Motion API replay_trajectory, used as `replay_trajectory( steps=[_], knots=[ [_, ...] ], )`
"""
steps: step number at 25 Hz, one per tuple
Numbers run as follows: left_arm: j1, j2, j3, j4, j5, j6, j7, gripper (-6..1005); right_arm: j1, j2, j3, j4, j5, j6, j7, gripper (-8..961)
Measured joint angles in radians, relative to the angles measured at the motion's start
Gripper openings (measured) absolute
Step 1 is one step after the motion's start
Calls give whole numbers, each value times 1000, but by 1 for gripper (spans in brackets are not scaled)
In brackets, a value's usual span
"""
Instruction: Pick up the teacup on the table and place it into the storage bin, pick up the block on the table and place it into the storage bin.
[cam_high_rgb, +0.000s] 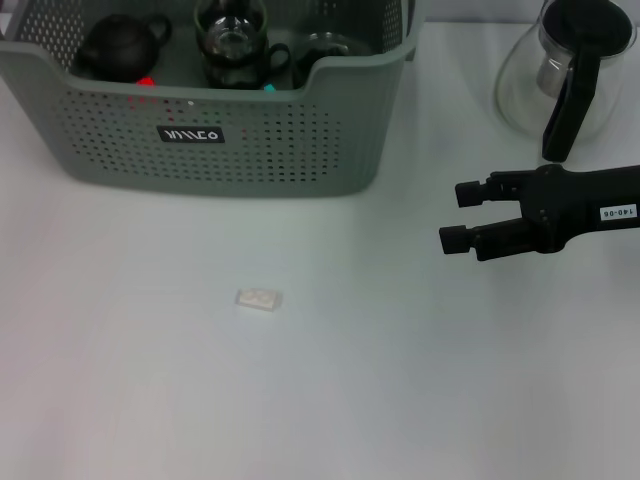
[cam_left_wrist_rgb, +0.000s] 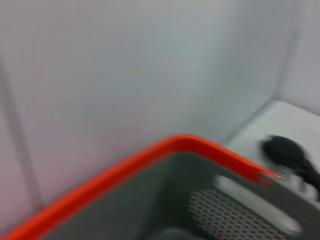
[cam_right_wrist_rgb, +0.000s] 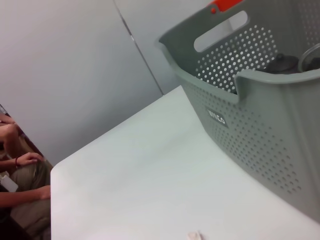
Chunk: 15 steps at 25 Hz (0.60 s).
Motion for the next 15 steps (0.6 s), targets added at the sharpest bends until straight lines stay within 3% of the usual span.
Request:
replay_trajectory(
  steps=[1, 3, 8, 11, 15],
  knots=[
    [0, 14, -3, -28, 14, -50, -15, 508, -1, 0, 0, 1, 0, -2, -3, 943],
    [2, 16, -2, -41, 31, -88, -17, 512, -1, 2, -5, 1, 0, -4, -5, 943],
    [2, 8, -1, -82, 112, -225, -36, 523, -1, 5, -15, 1, 0, -5, -14, 942],
    [5, 4, -1, -75, 114, -233, -43, 529, -2, 5, -15, 0, 0, -8, -17, 942],
    [18, -2, -19, -23, 101, -191, -48, 699, -5, 3, -15, -2, 0, -12, -19, 942]
  ],
)
